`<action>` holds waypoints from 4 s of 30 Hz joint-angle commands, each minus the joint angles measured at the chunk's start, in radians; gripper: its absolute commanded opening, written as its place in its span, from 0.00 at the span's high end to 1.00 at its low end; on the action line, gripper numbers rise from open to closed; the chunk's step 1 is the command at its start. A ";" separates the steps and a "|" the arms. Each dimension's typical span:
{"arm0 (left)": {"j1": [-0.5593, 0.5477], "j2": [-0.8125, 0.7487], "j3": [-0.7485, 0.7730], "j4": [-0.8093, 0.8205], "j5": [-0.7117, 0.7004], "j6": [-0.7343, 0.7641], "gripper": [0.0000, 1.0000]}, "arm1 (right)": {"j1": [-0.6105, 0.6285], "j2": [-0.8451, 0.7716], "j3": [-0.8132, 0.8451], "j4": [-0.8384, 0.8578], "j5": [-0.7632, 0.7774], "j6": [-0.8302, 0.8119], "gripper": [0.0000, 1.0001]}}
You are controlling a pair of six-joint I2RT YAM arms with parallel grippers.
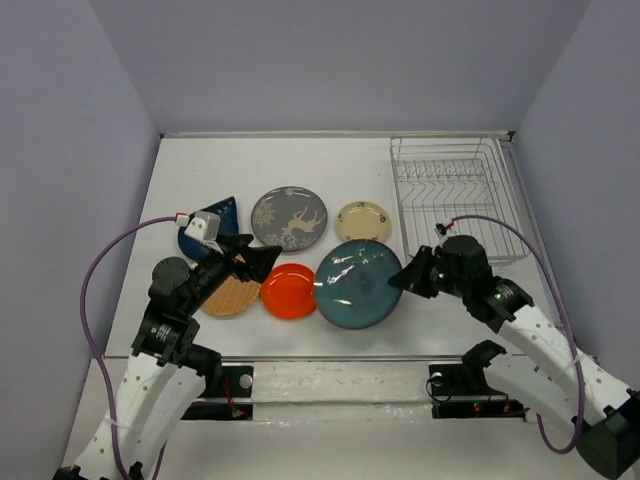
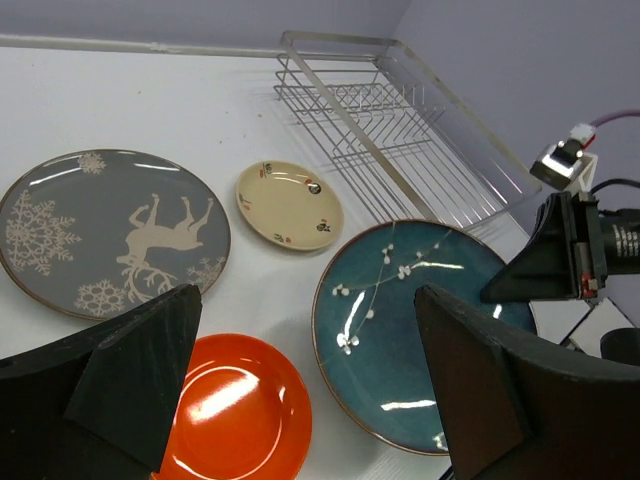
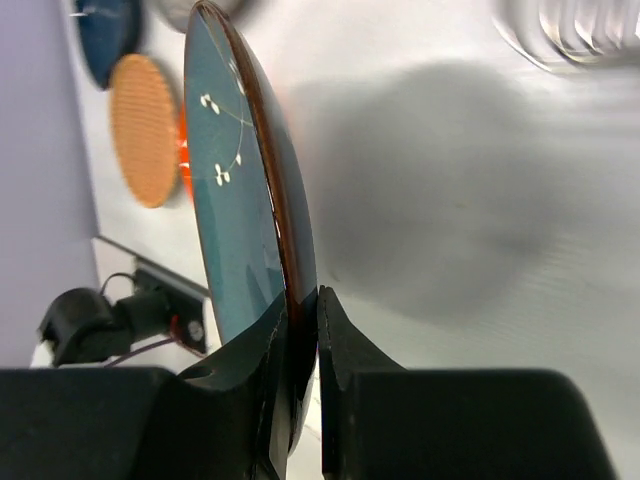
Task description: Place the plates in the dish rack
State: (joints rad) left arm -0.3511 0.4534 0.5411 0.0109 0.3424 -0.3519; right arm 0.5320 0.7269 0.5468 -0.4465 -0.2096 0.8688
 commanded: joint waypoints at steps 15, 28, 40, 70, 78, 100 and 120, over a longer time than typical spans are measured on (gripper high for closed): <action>-0.146 -0.108 0.031 -0.003 -0.057 0.019 0.01 | -0.193 0.374 0.918 0.088 0.710 -0.559 0.93; -0.310 -0.188 0.034 -0.046 -0.167 0.028 0.01 | -0.611 0.577 0.996 0.405 0.704 -0.979 0.93; -0.365 -0.197 0.040 -0.072 -0.221 0.036 0.01 | -0.724 0.749 1.099 0.413 0.547 -1.165 0.93; -0.365 -0.113 0.049 -0.075 -0.241 0.053 0.01 | -0.724 0.908 1.137 0.436 0.463 -1.243 0.93; -0.365 -0.121 0.051 -0.074 -0.243 0.054 0.01 | -0.724 0.905 1.116 0.434 0.467 -1.261 0.93; -0.367 -0.134 0.049 -0.075 -0.238 0.051 0.01 | -0.724 0.872 0.834 0.522 0.484 -1.182 0.83; -0.359 0.023 0.068 -0.123 -0.402 -0.133 0.01 | -0.724 0.567 0.665 0.381 0.504 -0.530 0.00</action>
State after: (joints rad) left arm -0.7116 0.4057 0.5564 -0.1230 -0.0326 -0.4244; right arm -0.1886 1.4071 1.2694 -0.0265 0.3107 0.1158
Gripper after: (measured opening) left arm 0.990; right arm 0.994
